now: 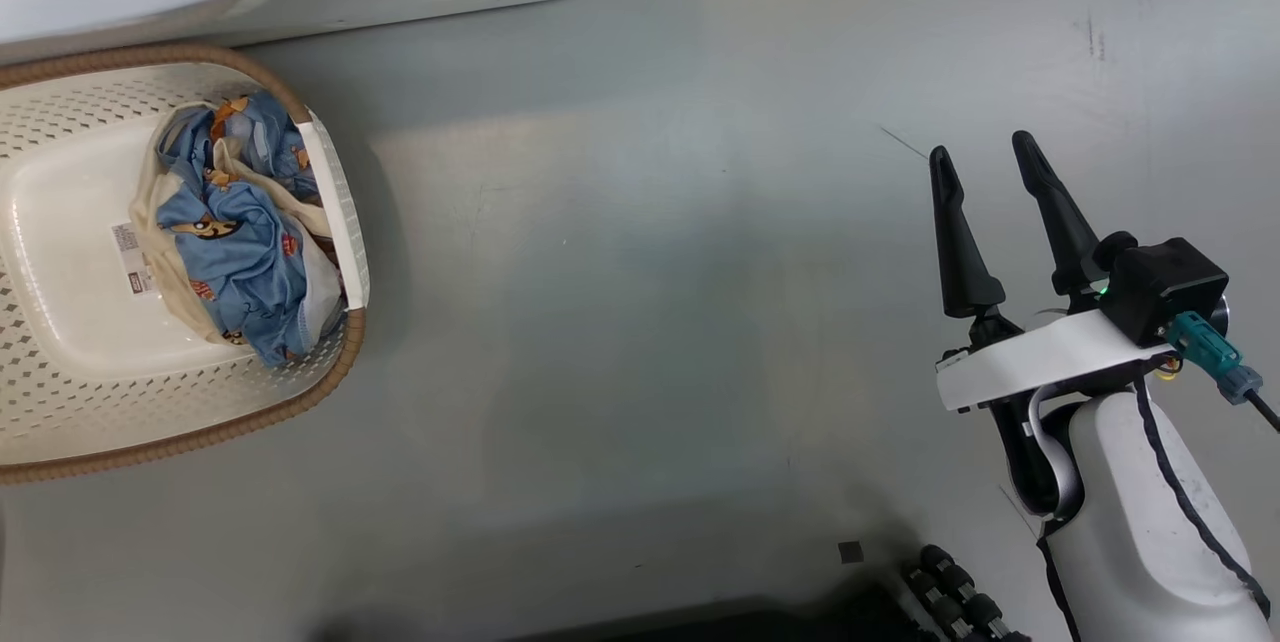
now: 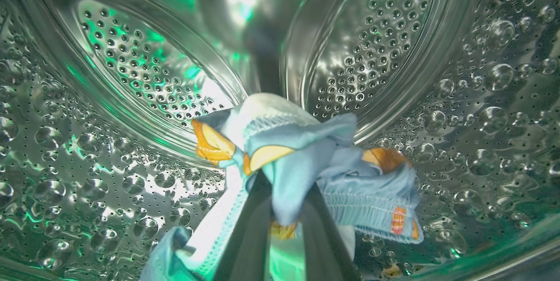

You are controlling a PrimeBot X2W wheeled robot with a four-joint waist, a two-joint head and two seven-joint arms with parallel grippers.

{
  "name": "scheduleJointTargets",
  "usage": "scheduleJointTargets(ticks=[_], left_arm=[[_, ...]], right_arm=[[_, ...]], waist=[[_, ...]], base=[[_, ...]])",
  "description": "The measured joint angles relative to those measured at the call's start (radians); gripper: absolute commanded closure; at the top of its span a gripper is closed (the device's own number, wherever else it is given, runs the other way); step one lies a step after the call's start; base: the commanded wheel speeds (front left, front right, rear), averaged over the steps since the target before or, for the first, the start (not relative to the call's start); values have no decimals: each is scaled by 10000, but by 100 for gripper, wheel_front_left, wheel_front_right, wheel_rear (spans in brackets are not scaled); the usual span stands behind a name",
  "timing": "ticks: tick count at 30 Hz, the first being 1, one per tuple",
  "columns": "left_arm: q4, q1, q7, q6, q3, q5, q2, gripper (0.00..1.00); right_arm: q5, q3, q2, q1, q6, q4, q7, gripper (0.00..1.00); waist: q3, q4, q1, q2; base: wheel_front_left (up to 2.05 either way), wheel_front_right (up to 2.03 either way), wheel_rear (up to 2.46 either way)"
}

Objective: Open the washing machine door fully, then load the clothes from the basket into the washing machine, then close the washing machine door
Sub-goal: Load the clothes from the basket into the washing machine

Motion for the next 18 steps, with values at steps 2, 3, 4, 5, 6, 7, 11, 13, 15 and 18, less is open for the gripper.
scheduleJointTargets(ticks=[2,3,4,5,6,7,11,13,15,18], left_arm=[[33,-213,125,0,-8,-63,58,100],[48,-336,180,0,-25,-82,100,100],[63,-436,182,0,-25,-117,123,100],[96,-515,180,0,-27,-144,132,100],[153,-562,180,0,-42,-155,138,100],[222,-570,180,0,-59,-161,138,100],[391,-578,134,-2,-194,-255,134,100],[378,-649,-59,-12,-270,-255,140,100],[318,-799,-330,-12,-336,-238,188,100],[13,-1074,-920,-12,-428,-169,372,100]], right_arm=[[0,54,4,0,0,-17,0,0],[0,61,10,0,0,-33,0,0],[0,75,12,0,0,-38,0,0],[0,84,17,-1,0,-42,0,0],[0,107,17,-2,0,-44,0,0],[-2,134,23,-4,0,-42,0,0],[-2,207,48,-24,0,-42,0,0],[-2,244,59,-55,0,-42,0,0],[-2,263,77,-97,0,-44,0,0],[-2,272,82,-197,0,-54,0,0]], waist=[[128,-8,0,0],[195,-11,0,0],[262,-12,0,0],[328,-13,0,0],[388,-14,0,0],[443,-16,0,0],[572,-24,0,0],[607,-32,0,0],[642,-42,0,0],[697,-60,0,0]], base=[[0,0,0],[0,0,0],[0,0,0],[0,0,0],[0,0,0],[0,0,0],[0,0,0],[0,0,0],[0,0,0],[0,0,0]])
